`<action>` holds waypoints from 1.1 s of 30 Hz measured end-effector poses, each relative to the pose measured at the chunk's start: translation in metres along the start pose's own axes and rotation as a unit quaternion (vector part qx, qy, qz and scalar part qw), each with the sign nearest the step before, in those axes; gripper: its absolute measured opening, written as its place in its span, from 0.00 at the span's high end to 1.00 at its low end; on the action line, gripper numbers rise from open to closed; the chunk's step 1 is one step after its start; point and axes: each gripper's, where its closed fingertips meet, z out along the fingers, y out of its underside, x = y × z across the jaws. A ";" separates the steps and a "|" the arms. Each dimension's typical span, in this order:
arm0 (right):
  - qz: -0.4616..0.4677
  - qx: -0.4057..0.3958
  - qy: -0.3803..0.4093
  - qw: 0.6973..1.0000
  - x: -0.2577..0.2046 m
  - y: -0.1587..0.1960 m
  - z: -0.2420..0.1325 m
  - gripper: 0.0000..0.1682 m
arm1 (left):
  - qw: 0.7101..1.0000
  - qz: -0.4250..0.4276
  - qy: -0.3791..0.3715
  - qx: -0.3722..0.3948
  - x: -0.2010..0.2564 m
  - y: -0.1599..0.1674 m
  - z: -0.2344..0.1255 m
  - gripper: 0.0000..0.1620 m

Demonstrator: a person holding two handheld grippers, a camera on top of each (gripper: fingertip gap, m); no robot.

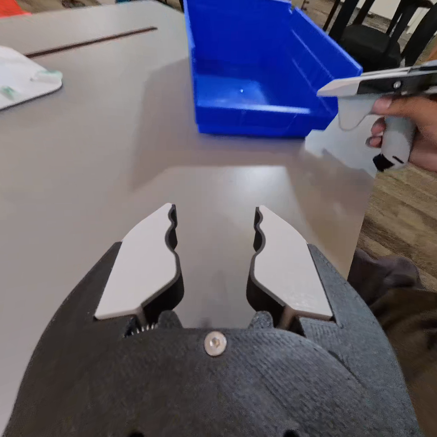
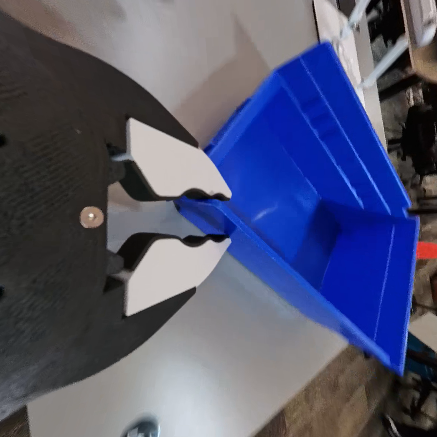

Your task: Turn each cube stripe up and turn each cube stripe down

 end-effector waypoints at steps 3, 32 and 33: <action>-0.002 0.013 0.054 0.998 0.061 -0.010 0.005 0.95 | 1.000 -0.017 0.022 -0.011 -0.003 0.007 -0.005 0.62; 0.097 0.051 -0.099 0.989 0.140 -0.032 0.029 0.97 | 0.989 -0.087 0.113 0.030 0.008 -0.001 -0.023 0.69; 0.106 0.054 -0.099 0.988 0.140 -0.033 0.029 0.96 | 0.990 -0.085 0.113 0.028 0.008 -0.001 -0.023 0.69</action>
